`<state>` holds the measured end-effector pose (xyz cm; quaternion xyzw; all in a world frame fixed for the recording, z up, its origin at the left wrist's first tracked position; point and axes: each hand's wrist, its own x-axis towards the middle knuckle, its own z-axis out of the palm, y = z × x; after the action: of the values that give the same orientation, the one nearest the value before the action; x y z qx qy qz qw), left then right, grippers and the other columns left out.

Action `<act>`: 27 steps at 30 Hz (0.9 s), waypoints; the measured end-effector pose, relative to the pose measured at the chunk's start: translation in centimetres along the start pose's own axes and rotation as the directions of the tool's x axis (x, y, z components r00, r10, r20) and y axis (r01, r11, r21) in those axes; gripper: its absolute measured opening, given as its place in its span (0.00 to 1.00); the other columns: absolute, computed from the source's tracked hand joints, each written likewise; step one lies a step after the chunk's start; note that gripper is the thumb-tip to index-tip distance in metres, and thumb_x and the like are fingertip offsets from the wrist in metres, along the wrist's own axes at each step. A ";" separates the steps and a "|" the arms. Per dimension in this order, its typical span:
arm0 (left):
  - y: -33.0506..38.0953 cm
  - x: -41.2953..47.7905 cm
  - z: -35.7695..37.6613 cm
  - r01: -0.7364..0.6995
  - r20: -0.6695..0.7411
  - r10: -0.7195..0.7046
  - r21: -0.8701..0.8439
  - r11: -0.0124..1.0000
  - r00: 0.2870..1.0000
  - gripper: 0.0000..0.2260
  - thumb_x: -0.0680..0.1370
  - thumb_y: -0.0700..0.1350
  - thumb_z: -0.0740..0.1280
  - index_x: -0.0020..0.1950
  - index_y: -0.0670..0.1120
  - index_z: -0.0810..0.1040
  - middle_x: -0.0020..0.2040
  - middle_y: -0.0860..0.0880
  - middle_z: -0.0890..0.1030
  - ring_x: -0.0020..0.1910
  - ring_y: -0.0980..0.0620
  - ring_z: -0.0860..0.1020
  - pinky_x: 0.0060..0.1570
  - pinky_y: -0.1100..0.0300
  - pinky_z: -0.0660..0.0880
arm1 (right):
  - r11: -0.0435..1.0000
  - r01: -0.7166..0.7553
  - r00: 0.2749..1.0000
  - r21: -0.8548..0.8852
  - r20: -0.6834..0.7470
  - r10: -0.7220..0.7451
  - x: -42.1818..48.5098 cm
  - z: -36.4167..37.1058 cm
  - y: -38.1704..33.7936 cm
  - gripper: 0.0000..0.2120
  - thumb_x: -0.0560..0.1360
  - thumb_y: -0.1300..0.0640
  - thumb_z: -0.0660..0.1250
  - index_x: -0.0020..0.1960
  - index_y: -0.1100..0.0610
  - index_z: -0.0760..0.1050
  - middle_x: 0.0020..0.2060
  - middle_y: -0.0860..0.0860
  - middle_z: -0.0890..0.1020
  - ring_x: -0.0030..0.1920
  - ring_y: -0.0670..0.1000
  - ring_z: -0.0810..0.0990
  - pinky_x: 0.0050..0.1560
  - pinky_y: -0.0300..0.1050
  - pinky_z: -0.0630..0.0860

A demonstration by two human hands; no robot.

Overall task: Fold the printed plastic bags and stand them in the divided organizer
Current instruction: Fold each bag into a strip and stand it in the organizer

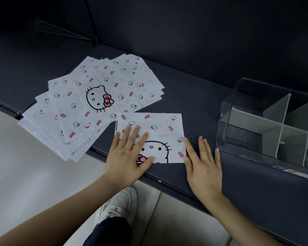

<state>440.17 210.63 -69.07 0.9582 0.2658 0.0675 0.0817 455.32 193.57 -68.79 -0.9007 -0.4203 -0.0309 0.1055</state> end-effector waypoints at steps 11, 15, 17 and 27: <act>-0.3 0.0 -0.1 -0.008 0.032 0.011 -0.074 0.997 0.999 0.33 0.79 0.68 0.46 0.76 0.48 0.63 0.76 0.45 0.61 0.76 0.45 0.56 0.74 0.47 0.48 | 0.786 0.618 0.772 0.038 -0.218 -0.597 2.1 0.1 0.8 0.04 0.73 0.60 0.69 0.40 0.59 0.82 0.53 0.55 0.83 0.59 0.55 0.79 0.70 0.54 0.64; -1.1 -0.2 -0.9 -0.023 0.041 0.036 -0.280 0.960 0.999 0.33 0.76 0.70 0.51 0.69 0.48 0.71 0.75 0.45 0.64 0.76 0.46 0.58 0.75 0.46 0.50 | 0.787 0.610 0.784 0.093 -0.216 -0.582 2.8 0.5 0.6 0.05 0.69 0.69 0.72 0.40 0.62 0.79 0.45 0.55 0.83 0.48 0.53 0.83 0.73 0.47 0.61; -2.3 -0.5 -1.3 -0.090 0.031 0.106 -0.329 0.940 0.994 0.30 0.76 0.69 0.55 0.66 0.48 0.74 0.73 0.47 0.67 0.75 0.47 0.60 0.75 0.48 0.52 | 0.821 0.555 0.826 0.133 -0.203 -0.526 3.3 0.1 0.2 0.05 0.73 0.67 0.66 0.39 0.62 0.78 0.38 0.53 0.82 0.40 0.53 0.82 0.73 0.42 0.60; -6.1 1.6 -5.0 0.142 0.178 -0.050 -0.551 0.822 0.983 0.19 0.69 0.67 0.59 0.57 0.66 0.76 0.52 0.81 0.71 0.60 0.75 0.69 0.60 0.79 0.61 | 0.829 0.055 0.959 0.557 0.202 -0.200 6.8 -3.2 -0.9 0.05 0.81 0.57 0.59 0.47 0.54 0.72 0.28 0.43 0.71 0.31 0.44 0.70 0.36 0.39 0.65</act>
<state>437.60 217.18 -65.24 0.8795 0.2748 0.0632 0.3833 459.13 198.50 -64.53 -0.7992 -0.4810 0.1978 0.3012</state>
